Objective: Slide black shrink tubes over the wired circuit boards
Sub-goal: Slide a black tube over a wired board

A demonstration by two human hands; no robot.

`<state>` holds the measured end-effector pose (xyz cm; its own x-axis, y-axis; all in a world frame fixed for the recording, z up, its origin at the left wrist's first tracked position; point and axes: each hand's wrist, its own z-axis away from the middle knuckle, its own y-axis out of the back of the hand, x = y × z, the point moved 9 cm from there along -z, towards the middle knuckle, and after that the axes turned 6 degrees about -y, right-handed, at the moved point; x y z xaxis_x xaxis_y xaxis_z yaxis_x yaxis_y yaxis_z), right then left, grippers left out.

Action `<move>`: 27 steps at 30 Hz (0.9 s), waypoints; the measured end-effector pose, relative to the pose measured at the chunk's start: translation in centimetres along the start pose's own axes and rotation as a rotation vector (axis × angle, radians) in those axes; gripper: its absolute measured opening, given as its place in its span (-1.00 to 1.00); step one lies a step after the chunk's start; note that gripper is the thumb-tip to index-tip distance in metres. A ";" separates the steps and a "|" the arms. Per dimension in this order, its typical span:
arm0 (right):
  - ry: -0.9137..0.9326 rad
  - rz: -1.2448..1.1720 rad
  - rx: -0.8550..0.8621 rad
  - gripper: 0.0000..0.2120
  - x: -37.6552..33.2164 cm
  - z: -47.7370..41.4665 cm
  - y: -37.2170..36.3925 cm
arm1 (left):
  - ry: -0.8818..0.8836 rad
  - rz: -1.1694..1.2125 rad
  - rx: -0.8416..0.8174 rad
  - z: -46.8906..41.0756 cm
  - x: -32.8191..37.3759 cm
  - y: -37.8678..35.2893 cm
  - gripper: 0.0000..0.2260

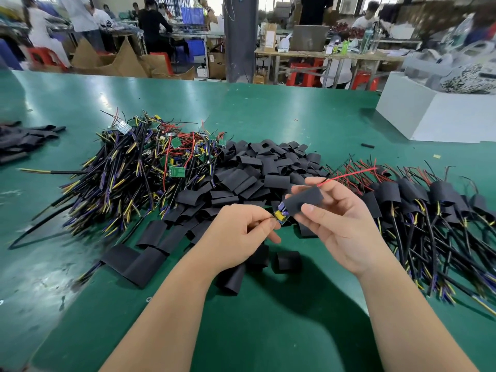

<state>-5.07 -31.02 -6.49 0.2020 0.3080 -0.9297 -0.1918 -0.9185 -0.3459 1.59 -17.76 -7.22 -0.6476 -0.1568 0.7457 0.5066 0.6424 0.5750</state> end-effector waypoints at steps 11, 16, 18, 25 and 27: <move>-0.063 0.175 -0.174 -0.50 1.2 0.4 -1.9 | 0.026 -0.136 -0.092 0.1 -0.7 -0.4 -0.86; 0.021 0.381 -0.072 -0.43 0.3 0.5 -1.4 | 0.048 -0.078 -0.087 0.0 -0.9 -0.4 -0.86; 0.032 0.358 -0.089 -0.44 0.3 0.7 -1.7 | 0.085 0.011 -0.059 -0.1 -1.1 -0.3 -0.86; 0.015 0.232 -0.013 -0.43 0.8 0.2 -1.2 | 0.397 0.418 0.106 0.7 -3.1 -0.2 -0.95; 0.007 0.200 -0.025 -0.42 1.1 0.2 -1.5 | 0.509 0.516 0.072 1.1 -3.7 -0.9 -0.92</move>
<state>-4.77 -29.29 -7.02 0.1687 0.1168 -0.9787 -0.2050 -0.9671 -0.1508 2.90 -16.94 -10.82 0.0170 -0.1391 0.9901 0.6262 0.7735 0.0979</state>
